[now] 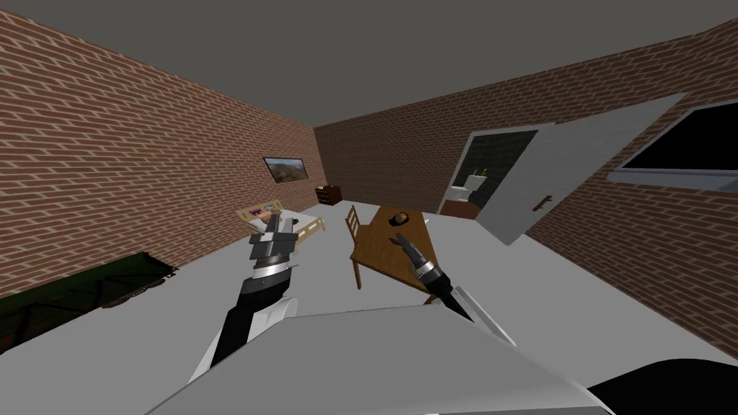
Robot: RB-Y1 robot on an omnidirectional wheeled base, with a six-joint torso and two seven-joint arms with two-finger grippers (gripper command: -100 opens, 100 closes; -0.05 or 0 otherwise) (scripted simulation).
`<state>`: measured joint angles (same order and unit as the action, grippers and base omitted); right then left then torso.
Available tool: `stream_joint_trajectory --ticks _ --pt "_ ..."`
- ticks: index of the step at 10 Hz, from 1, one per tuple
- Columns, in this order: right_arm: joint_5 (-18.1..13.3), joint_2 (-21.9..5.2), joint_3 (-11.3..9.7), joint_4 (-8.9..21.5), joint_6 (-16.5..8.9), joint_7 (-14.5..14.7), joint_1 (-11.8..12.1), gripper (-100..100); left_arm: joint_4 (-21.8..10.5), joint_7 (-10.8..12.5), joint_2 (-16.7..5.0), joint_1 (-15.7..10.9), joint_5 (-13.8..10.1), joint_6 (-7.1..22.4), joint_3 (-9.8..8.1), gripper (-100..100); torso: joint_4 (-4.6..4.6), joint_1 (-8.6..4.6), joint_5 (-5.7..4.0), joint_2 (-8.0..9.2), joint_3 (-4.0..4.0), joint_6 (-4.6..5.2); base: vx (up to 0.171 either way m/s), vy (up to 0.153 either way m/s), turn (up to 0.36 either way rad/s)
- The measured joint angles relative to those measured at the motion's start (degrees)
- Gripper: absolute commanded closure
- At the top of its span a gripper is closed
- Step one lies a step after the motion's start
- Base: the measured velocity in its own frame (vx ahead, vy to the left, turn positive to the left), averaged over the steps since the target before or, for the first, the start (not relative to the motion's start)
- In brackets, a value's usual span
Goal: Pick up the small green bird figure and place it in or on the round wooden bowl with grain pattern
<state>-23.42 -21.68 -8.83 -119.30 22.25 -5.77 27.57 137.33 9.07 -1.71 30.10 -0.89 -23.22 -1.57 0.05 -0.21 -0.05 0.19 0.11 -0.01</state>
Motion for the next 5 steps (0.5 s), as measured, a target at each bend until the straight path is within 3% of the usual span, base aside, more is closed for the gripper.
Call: stream_joint_trajectory --ticks 2,3,5 --pt "-1.67 -2.87 -0.98 1.61 -1.11 0.17 -0.14 -100 0.00 0.00 0.00 0.00 0.00 0.00 0.00 0 -0.02 0.01 0.00 -0.09 -0.05 0.00 -0.064 -0.019 0.398" --pt "-3.21 -4.16 -2.10 3.36 -1.87 0.58 -0.52 -100 0.00 0.00 0.00 0.01 0.00 0.00 0.00 0 -0.02 -0.02 -0.01 -0.08 -0.05 0.01 -0.049 -0.028 0.176" --pt "-4.19 -8.17 -2.07 5.86 -2.01 0.33 -0.24 -100 0.00 0.00 0.00 0.01 0.00 0.00 0.00 0 -0.03 -0.03 -0.01 -0.16 -0.09 0.01 -0.046 -0.014 0.394"
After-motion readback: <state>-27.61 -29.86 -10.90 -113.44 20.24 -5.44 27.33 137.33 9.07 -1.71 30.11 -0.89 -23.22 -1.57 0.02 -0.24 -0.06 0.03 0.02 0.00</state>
